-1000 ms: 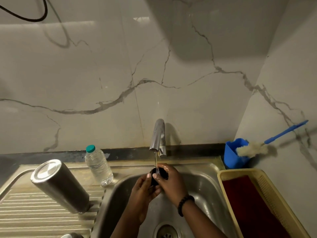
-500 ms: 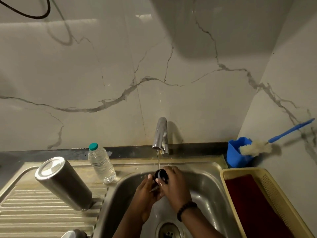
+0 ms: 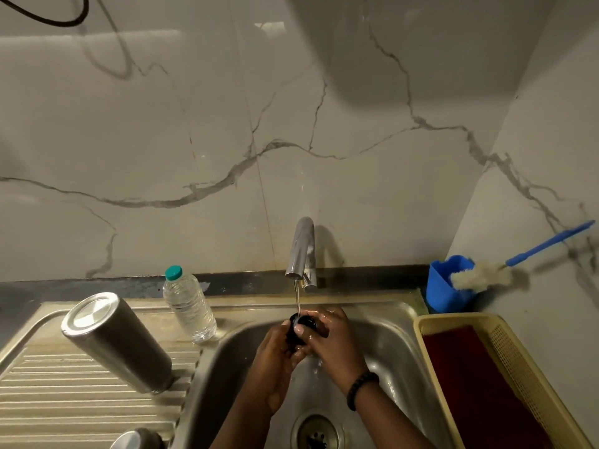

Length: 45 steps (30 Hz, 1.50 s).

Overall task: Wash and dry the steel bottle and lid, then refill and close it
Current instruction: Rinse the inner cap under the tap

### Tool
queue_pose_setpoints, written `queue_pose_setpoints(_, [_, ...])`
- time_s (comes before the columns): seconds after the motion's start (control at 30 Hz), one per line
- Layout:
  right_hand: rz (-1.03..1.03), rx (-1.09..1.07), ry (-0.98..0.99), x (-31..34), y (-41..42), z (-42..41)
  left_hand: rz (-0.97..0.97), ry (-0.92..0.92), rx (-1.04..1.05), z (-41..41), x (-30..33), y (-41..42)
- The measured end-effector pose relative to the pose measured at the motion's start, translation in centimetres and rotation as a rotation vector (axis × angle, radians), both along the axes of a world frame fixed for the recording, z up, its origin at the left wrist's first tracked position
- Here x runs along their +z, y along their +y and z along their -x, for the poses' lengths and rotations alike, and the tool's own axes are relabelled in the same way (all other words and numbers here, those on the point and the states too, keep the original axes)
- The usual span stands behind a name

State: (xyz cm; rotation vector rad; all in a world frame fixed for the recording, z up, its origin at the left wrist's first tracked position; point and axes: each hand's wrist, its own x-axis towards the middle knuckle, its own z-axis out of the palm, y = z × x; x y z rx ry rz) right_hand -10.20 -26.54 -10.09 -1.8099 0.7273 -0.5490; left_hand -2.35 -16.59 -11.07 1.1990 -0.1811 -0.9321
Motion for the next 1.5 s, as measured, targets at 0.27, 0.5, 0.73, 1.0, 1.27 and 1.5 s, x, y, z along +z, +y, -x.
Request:
queue_pose_setpoints(0.27, [-0.042,-0.066,-0.038,0.0,-1.0,0.8,0.005,0.017,0.016,0.4,-0.1,-0.1])
queue_pose_setpoints(0.5, [-0.055,-0.104,-0.007,-0.3,-1.8,0.3,0.051,0.117,0.073,0.4,0.2,-0.3])
queue_pose_setpoints(0.73, [0.015,-0.145,0.025,-0.2,-2.5,-0.5,0.020,0.139,0.025,0.5,0.7,-0.3])
queue_pose_setpoints(1.0, [0.355,-0.120,0.042,1.9,-3.4,-4.0,-0.174,-0.192,0.010,0.1,0.8,-0.6])
queue_pose_setpoints(1.27, [0.870,0.187,0.376,3.6,-5.8,-6.2,-0.589,-1.335,-0.207,-0.6,0.3,-0.9])
queue_pose_setpoints(1.5, [0.802,0.116,0.262,2.9,-7.1,-7.0,-0.629,-1.249,-0.391,-0.9,-0.9,-0.6])
